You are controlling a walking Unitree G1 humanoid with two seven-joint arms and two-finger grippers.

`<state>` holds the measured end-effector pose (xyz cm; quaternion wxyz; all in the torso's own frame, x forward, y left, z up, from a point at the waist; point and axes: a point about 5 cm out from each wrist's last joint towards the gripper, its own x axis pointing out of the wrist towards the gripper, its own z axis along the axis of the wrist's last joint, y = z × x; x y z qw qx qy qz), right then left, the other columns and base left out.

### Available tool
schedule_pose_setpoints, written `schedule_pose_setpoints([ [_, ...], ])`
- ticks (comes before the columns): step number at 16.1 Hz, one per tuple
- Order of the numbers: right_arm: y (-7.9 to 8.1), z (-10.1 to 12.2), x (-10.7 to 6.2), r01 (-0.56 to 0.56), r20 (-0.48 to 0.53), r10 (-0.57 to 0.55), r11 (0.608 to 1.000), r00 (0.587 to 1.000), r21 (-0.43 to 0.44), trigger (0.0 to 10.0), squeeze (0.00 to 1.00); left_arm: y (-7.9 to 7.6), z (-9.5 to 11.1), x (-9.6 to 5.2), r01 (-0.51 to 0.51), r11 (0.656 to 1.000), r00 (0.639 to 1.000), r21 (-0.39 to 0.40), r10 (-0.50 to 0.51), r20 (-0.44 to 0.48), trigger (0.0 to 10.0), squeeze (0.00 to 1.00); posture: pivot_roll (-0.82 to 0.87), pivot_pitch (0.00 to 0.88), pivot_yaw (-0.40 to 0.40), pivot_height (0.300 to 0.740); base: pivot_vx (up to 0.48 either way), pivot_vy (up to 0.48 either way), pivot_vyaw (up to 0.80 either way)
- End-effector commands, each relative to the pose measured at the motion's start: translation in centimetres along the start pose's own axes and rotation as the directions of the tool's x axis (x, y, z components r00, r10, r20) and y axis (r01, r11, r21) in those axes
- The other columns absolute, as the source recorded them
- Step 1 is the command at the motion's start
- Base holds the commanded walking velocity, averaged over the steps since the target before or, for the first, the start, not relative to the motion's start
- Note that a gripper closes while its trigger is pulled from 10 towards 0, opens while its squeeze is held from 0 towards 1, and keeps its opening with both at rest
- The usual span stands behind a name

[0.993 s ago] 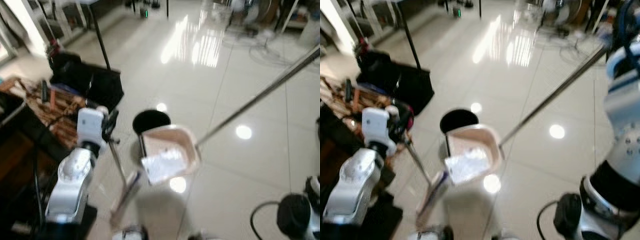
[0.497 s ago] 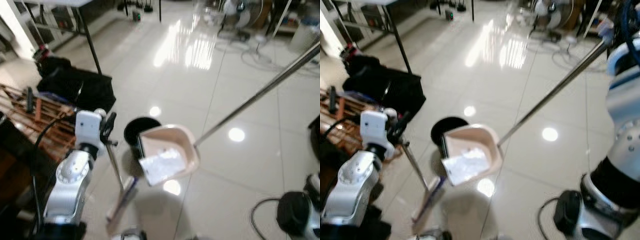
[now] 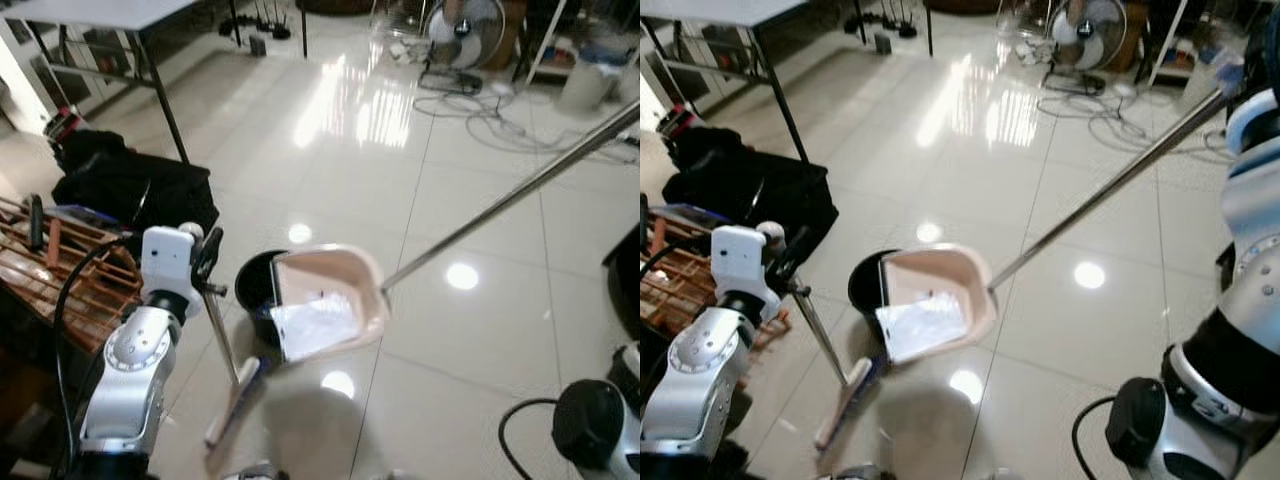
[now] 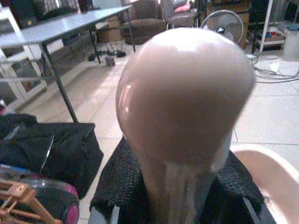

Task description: Sweep floor

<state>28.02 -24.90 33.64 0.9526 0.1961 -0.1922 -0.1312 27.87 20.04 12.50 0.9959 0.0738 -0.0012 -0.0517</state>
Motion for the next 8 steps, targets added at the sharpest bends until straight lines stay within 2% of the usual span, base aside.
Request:
schedule_pose_setpoints([
  [1,0.94,0.67,-0.12,-0.047,0.040,0.047,0.999,0.998,0.008,10.0,0.00,0.55,0.63,-0.03,-0.022,0.999,0.999,0.027,0.021,0.026,10.0,0.00,-0.04,0.085,0.007,0.740,0.356,0.000,0.00],
  [4,0.91,0.59,0.03,-0.047,0.038,0.046,0.999,0.998,0.003,10.0,0.00,0.44,0.67,0.05,-0.019,0.999,0.999,0.027,0.019,0.029,10.0,0.00,-0.04,0.082,0.007,0.740,0.355,0.000,0.57],
  [6,0.92,0.69,0.08,-0.041,0.058,0.039,0.999,0.998,0.036,10.0,0.00,0.40,0.70,0.19,-0.017,1.000,0.999,0.026,0.016,0.032,10.0,0.00,-0.04,0.077,0.005,0.740,0.358,0.000,0.00],
  [8,1.02,0.74,0.24,-0.047,0.058,0.045,0.998,0.997,0.029,10.0,0.00,0.43,0.70,0.31,-0.019,0.999,0.999,0.025,0.018,0.032,10.0,0.00,-0.04,0.080,0.000,0.740,0.358,0.000,0.00],
])
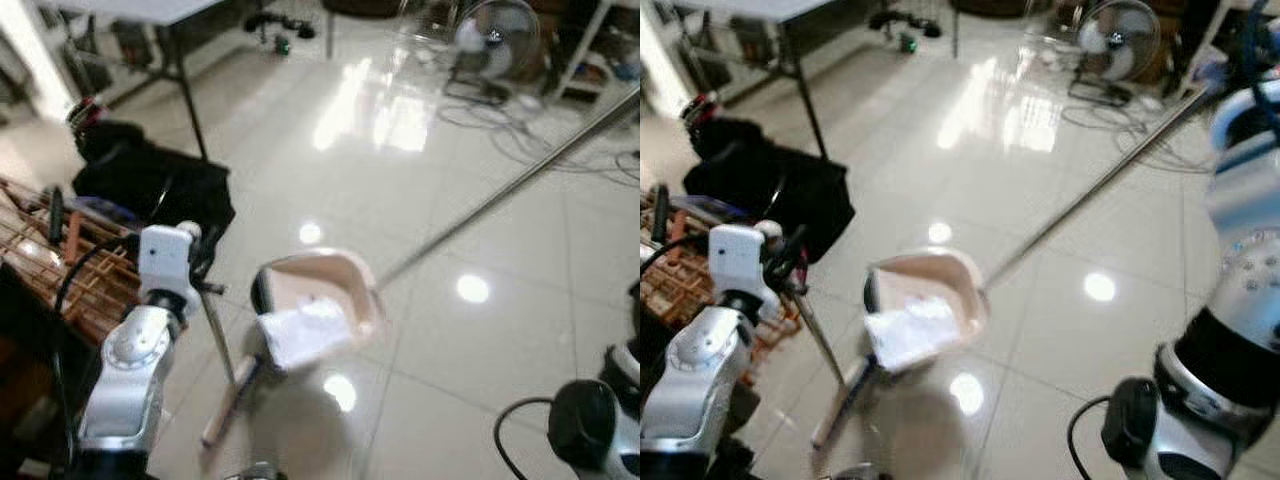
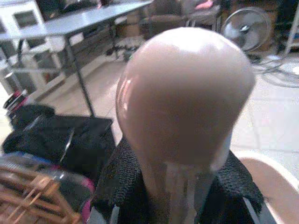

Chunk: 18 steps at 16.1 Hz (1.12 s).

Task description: Sweep floor

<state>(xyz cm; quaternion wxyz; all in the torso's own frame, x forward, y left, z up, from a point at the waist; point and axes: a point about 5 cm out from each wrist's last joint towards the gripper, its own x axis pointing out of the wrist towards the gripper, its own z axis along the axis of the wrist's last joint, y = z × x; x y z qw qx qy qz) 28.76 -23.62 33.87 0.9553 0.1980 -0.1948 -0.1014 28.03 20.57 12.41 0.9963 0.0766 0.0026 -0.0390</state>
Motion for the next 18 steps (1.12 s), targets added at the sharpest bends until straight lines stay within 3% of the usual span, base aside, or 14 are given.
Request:
schedule_pose_setpoints([
  [1,-0.3,1.3,0.0,0.003,0.066,-0.004,1.000,0.998,0.015,10.0,0.00,0.0,0.8,0.2,-0.010,1.000,0.999,0.019,0.009,0.044,10.0,0.00,-0.04,0.079,-0.003,0.740,0.356,0.000,0.00],
  [14,-0.3,0.0,-0.3,-0.005,0.042,0.005,1.000,0.999,-0.004,10.0,0.00,-0.1,0.8,0.4,-0.016,1.000,0.999,0.027,0.014,0.049,10.0,0.00,-0.05,0.070,0.005,0.740,0.360,0.000,0.00],
  [18,-0.1,-0.3,-0.1,-0.028,0.014,0.029,0.997,0.999,-0.072,10.0,0.00,0.7,0.6,0.1,-0.054,0.997,0.998,0.046,0.052,0.045,10.0,0.00,-0.04,0.070,-0.004,0.740,0.382,0.000,0.20],
])
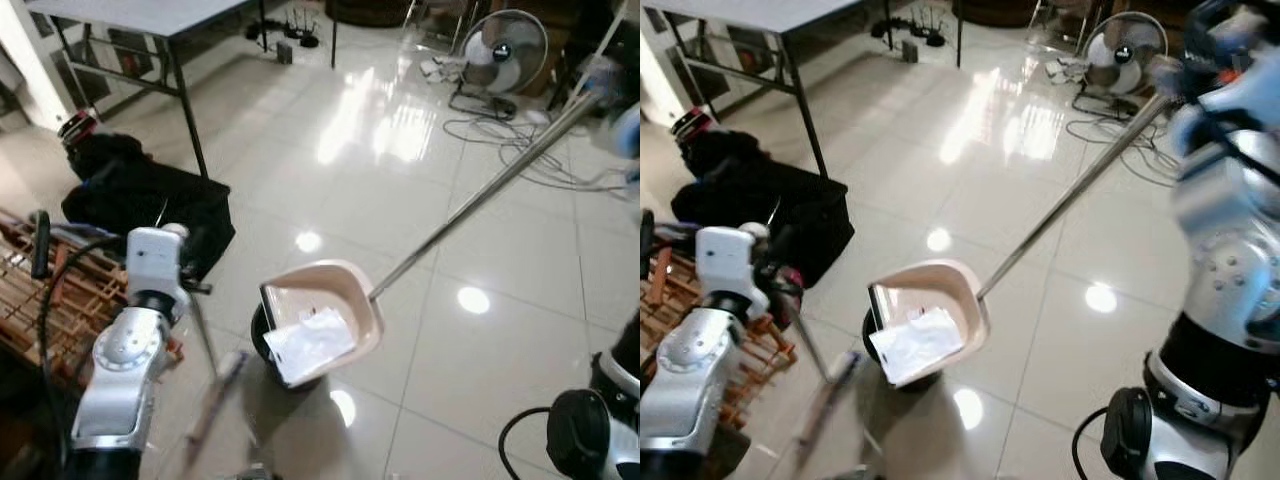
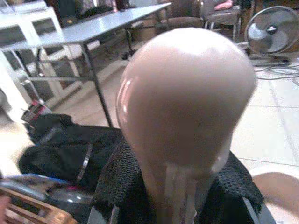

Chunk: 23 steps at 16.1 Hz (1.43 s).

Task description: Sweep floor

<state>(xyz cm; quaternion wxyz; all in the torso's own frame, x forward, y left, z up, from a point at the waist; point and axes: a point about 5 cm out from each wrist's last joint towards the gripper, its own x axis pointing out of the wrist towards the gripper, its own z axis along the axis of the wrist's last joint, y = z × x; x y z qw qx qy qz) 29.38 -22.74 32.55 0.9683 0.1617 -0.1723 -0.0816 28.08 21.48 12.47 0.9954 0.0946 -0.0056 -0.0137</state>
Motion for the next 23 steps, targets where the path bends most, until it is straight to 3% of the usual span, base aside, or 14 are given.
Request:
schedule_pose_setpoints([
  [1,-0.4,1.1,-0.1,0.019,0.058,-0.019,1.000,0.998,0.007,10.0,0.00,-0.2,0.7,0.2,0.001,1.000,0.999,0.007,-0.001,0.036,10.0,0.00,-0.04,0.069,-0.003,0.740,0.390,0.000,0.80],
  [8,-1.0,1.4,-0.3,0.047,0.094,-0.051,0.998,0.994,0.044,10.0,0.00,-0.4,0.6,0.3,0.008,1.000,0.999,0.005,-0.009,0.035,10.0,0.00,-0.05,0.069,0.004,0.740,0.387,0.000,0.11],
  [16,-0.8,1.1,-0.5,0.012,0.123,-0.007,0.999,0.992,-0.040,10.0,0.00,-0.5,0.0,-0.2,0.010,1.000,1.000,-0.001,-0.010,0.013,10.0,0.00,-0.04,0.077,-0.001,0.740,0.095,0.000,0.00],
  [19,-0.1,0.8,-0.4,-0.021,0.131,0.027,0.999,0.991,-0.049,10.0,0.00,-0.5,-0.2,-0.2,0.002,1.000,1.000,-0.007,-0.002,0.009,10.0,0.00,-0.04,0.077,-0.001,0.740,0.000,0.000,0.00],
  [20,1.2,0.7,-0.5,-0.079,0.171,0.094,0.993,0.981,-0.092,10.0,0.00,-0.4,-0.1,-0.1,-0.002,1.000,1.000,-0.003,0.002,0.013,10.0,0.00,-0.04,0.078,-0.003,0.740,0.000,0.000,0.00],
  [22,2.3,0.6,-0.6,-0.125,0.208,0.147,0.985,0.967,-0.119,10.0,0.00,-0.4,-0.1,-0.1,-0.007,1.000,1.000,-0.001,0.007,0.014,10.0,0.00,-0.04,0.077,-0.005,0.740,0.000,0.000,0.00],
  [23,3.6,0.4,-0.8,-0.172,0.245,0.196,0.978,0.949,-0.116,10.0,0.00,-0.4,-0.1,-0.2,-0.012,1.000,1.000,0.000,0.012,0.017,10.0,0.00,-0.04,0.077,-0.007,0.740,0.000,0.000,0.00],
])
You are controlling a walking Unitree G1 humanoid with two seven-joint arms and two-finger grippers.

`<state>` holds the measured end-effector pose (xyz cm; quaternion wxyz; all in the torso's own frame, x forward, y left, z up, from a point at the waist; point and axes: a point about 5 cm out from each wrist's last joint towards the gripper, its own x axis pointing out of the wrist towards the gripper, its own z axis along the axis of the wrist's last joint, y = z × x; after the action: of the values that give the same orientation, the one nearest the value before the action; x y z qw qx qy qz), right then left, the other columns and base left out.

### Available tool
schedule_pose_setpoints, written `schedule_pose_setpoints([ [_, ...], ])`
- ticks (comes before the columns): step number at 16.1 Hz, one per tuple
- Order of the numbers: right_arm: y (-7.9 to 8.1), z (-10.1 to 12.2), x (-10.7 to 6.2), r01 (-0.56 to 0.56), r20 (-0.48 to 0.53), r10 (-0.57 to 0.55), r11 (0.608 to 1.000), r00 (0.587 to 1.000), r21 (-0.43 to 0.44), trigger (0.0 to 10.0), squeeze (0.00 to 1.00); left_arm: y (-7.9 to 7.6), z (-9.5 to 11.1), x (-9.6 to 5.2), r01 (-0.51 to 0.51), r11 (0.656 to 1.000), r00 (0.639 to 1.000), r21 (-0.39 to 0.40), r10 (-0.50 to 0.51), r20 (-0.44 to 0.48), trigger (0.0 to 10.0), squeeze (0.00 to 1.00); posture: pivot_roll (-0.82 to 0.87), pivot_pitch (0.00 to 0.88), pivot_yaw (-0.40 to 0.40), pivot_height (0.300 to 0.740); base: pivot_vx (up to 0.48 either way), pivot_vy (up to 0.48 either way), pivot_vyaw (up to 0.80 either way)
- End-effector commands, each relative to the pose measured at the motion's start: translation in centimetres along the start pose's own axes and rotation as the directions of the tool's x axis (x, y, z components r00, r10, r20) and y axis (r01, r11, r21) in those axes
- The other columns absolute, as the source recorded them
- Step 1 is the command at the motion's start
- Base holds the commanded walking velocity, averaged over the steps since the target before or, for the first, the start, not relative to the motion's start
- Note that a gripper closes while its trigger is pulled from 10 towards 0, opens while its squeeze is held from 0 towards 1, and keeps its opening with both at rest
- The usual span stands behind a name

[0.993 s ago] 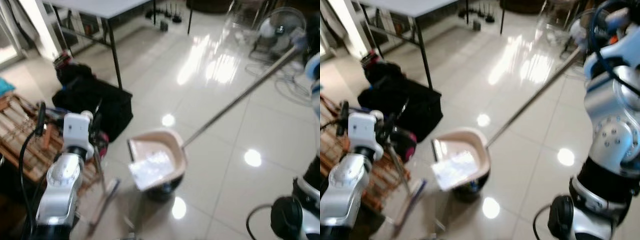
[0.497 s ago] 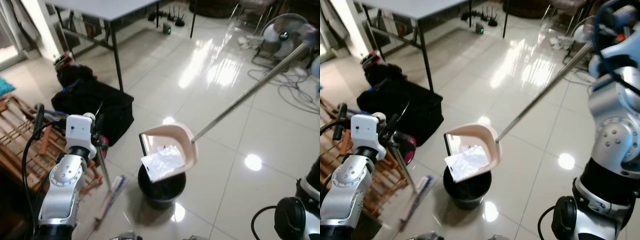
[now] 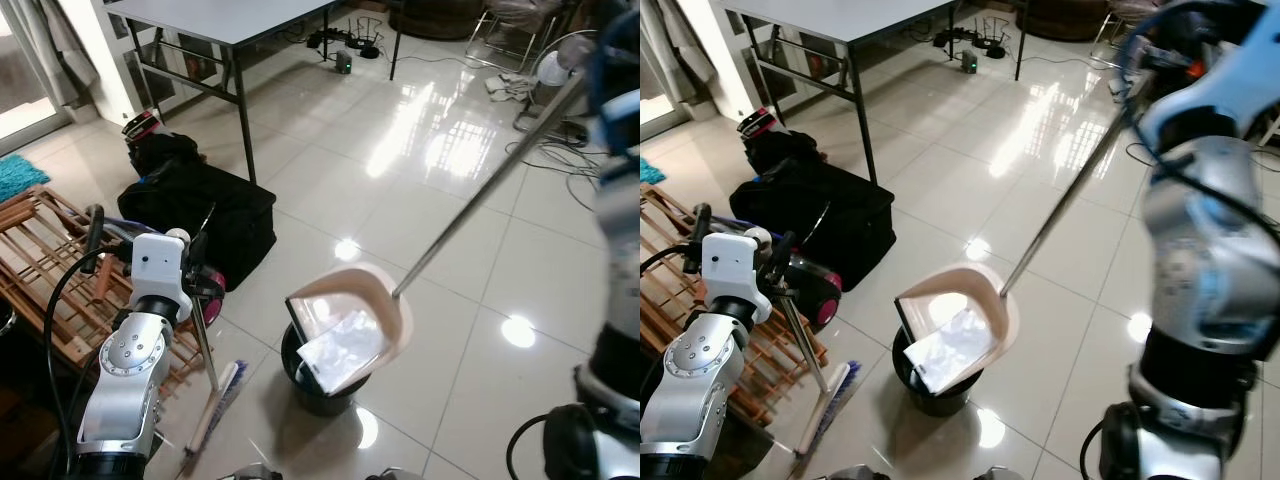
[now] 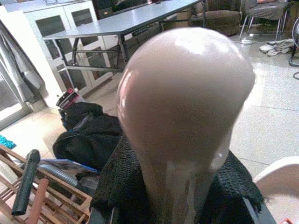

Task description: Sweep floor

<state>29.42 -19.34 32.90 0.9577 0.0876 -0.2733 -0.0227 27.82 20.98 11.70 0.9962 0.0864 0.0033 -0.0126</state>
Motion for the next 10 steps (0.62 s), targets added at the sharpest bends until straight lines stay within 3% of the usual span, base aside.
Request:
schedule_pose_setpoints([
  [1,1.8,0.6,-0.2,-0.073,0.085,0.072,0.997,0.994,0.018,10.0,0.00,0.3,0.5,-0.1,-0.014,1.000,0.999,0.017,0.014,0.034,10.0,0.00,-0.04,0.080,-0.008,0.740,0.000,0.000,0.00],
  [6,5.1,-0.9,-1.0,-0.201,0.151,0.196,0.980,0.969,0.014,10.0,0.00,0.2,0.5,-0.2,-0.017,1.000,0.999,0.016,0.016,0.033,10.0,0.00,-0.03,0.087,-0.007,0.740,0.000,0.000,0.00],
  [7,6.2,-0.9,-1.2,-0.255,0.204,0.251,0.967,0.946,-0.004,10.0,0.00,0.2,0.5,-0.1,-0.018,1.000,0.999,0.015,0.017,0.034,10.0,0.00,-0.03,0.089,-0.005,0.740,0.000,0.000,0.00],
  [9,7.0,-1.0,-1.4,-0.290,0.223,0.287,0.957,0.931,-0.023,10.0,0.00,0.2,0.5,-0.1,-0.018,1.000,0.999,0.015,0.017,0.034,10.0,0.00,-0.03,0.090,-0.002,0.740,0.000,0.000,0.00],
  [10,8.5,-0.9,-1.6,-0.366,0.281,0.373,0.927,0.884,-0.079,10.0,0.00,0.3,0.6,-0.1,-0.014,1.000,0.999,0.018,0.013,0.035,10.0,0.00,-0.03,0.098,0.001,0.740,0.000,0.000,0.00],
])
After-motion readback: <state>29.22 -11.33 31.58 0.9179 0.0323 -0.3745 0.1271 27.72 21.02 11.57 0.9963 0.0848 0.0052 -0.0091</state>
